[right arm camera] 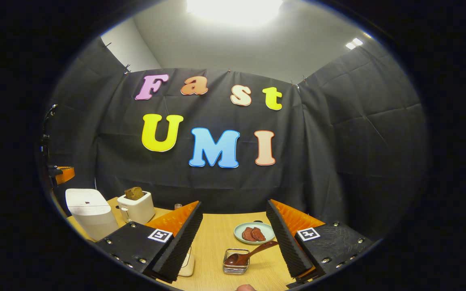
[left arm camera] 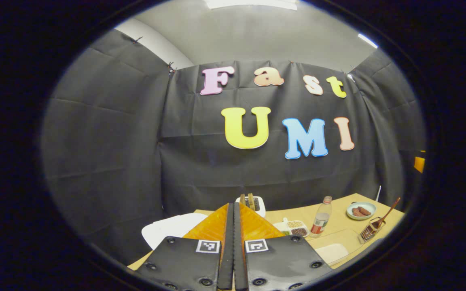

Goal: Close the left gripper, press the button to open the rice cooker; take a wooden spoon from the chopstick holder with the right hand, scoop a spoonful of rice and pour it into the rice cooker, then put the wooden spoon back into the chopstick holder.

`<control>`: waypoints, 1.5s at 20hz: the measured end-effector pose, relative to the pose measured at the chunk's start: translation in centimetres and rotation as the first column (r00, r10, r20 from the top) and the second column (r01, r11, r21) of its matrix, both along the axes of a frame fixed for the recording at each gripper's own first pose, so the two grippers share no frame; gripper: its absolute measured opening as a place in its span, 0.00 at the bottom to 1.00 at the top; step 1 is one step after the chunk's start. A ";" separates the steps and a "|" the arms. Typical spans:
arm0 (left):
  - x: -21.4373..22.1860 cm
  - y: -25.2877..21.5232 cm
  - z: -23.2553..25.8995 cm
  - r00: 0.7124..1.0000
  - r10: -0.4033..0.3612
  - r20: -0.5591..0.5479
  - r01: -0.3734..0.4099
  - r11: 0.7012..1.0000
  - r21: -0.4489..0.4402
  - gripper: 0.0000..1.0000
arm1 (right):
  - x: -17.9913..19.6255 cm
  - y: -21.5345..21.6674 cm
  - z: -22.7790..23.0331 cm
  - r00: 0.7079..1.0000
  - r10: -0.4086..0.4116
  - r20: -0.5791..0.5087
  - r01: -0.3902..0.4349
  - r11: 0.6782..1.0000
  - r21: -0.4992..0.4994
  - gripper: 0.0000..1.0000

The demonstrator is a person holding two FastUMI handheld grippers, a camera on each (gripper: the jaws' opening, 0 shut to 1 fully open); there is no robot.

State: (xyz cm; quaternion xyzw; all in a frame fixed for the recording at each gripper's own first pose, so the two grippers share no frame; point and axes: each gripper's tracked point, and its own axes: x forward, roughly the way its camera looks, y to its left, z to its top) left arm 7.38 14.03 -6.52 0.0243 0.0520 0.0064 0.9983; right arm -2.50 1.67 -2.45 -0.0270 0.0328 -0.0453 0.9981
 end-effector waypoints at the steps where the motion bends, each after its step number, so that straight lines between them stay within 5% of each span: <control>1: 0.6 0.4 -1.1 1.000 0.000 -0.021 0.000 1.000 -0.009 0.09 | -0.2 0.0 -0.1 1.000 -0.011 -0.005 0.011 1.000 -0.003 0.96; 16: 3.1 3.8 -14.2 0.949 0.062 -0.310 -0.086 0.994 -0.064 0.10 | -2.1 -1.2 -0.7 0.995 -0.088 -0.042 0.085 0.995 -0.058 0.96; 20: 3.2 4.0 -13.7 0.960 0.068 -0.273 -0.101 0.989 -0.109 0.10 | -2.1 -1.4 -1.1 0.995 -0.080 -0.051 0.077 0.996 -0.055 0.96; 27: 2.5 3.8 -12.0 0.959 0.094 -0.267 -0.113 0.992 -0.057 0.10 | -2.1 -3.1 -1.2 0.996 -0.074 -0.055 0.073 0.997 -0.032 0.96; 30: 2.8 4.7 -13.9 0.936 0.119 -0.330 -0.149 0.987 -0.064 0.10 | -2.1 -3.9 -0.7 0.996 -0.075 -0.046 0.073 0.997 -0.036 0.96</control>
